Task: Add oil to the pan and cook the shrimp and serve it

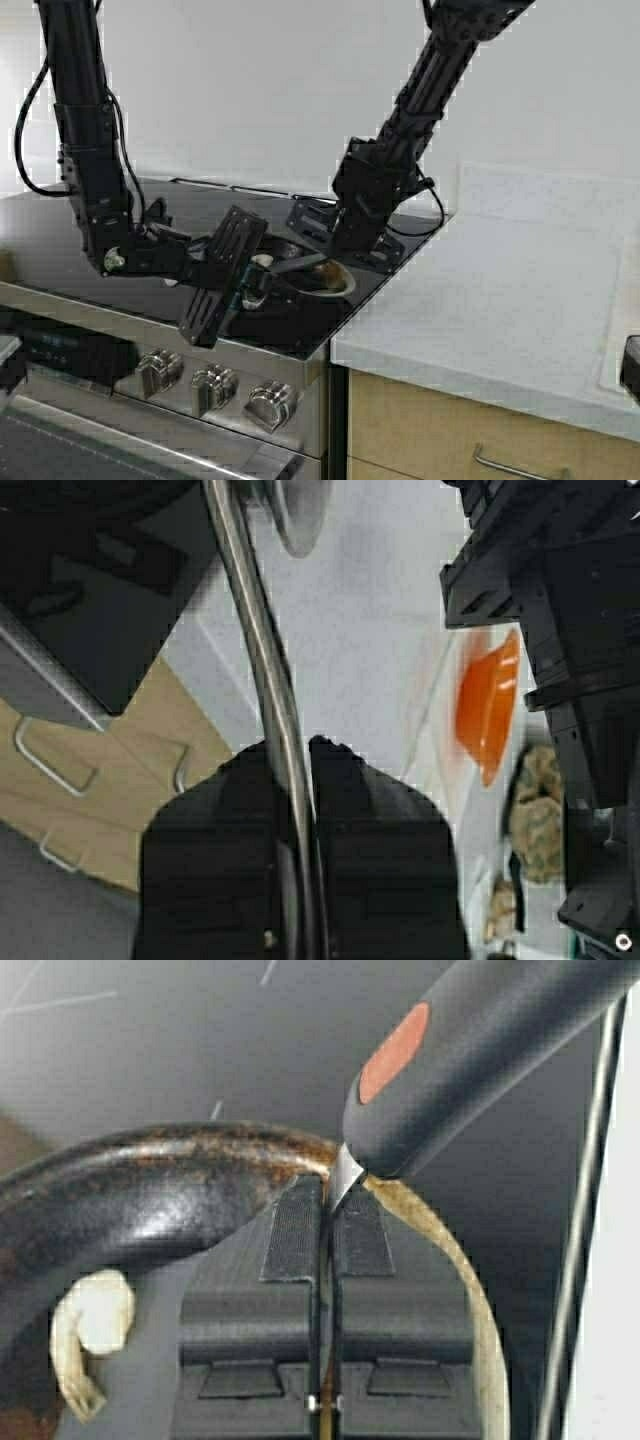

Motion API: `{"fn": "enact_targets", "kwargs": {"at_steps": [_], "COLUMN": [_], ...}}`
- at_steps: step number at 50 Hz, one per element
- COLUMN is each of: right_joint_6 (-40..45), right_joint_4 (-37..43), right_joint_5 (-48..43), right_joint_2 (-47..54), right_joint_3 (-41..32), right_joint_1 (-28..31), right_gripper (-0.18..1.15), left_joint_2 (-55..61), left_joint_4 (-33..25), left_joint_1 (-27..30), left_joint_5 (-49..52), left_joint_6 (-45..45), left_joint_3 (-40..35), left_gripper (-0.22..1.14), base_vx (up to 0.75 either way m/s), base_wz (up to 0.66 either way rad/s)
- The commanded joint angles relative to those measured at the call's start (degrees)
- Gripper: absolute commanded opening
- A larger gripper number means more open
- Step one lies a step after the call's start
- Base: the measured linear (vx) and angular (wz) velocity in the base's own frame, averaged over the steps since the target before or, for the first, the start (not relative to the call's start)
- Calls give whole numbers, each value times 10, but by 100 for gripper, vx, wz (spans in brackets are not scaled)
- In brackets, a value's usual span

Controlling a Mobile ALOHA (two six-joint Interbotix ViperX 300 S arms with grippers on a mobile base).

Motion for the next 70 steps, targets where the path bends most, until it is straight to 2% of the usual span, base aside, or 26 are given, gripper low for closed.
{"fn": "enact_targets", "kwargs": {"at_steps": [1,20,70], "right_joint_6": [-17,-81,-126], "right_joint_4": [-4,-4,-3], "right_joint_5": [7,9,29], "right_joint_2": [-34,-85,-117], "right_joint_3": [10,10,-11], "right_joint_1": [11,-3,-8], "right_gripper": [8,8,8], "left_joint_2": [-36,-37,-37], "left_joint_4": [9,9,9], "left_joint_1": [-8,-8,-7], "left_joint_5": [-6,-7,-7], "left_joint_6": [10,11,11], "left_joint_3": [-11,-8,-6], "left_gripper": [3,3,3], "base_vx": [0,0,0], "base_wz": [0,0,0]}}
